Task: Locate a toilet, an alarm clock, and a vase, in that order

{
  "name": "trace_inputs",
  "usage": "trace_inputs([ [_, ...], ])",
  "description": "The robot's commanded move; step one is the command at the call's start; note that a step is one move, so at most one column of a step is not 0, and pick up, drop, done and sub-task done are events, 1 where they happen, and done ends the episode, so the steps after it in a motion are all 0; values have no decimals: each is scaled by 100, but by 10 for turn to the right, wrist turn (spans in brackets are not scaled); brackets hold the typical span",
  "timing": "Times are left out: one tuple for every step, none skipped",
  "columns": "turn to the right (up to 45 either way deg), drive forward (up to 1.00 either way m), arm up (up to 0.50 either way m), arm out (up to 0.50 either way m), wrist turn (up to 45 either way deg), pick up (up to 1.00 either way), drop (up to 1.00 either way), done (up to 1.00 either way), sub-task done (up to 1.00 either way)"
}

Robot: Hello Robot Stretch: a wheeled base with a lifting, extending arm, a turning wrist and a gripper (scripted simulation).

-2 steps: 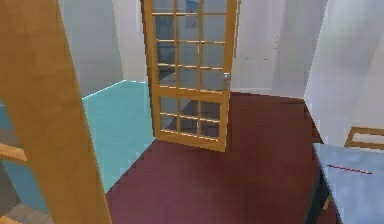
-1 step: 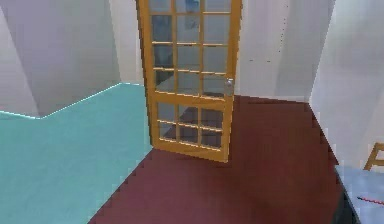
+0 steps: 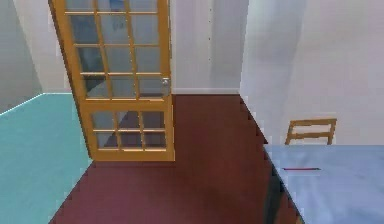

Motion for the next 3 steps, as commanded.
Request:
trace_inputs([
  [0,40,0,0,0,0,0,0,0],
  [-450,0,0,0,0,0,0,0,0],
  [-390,0,0,0,0,0,0,0,0],
])
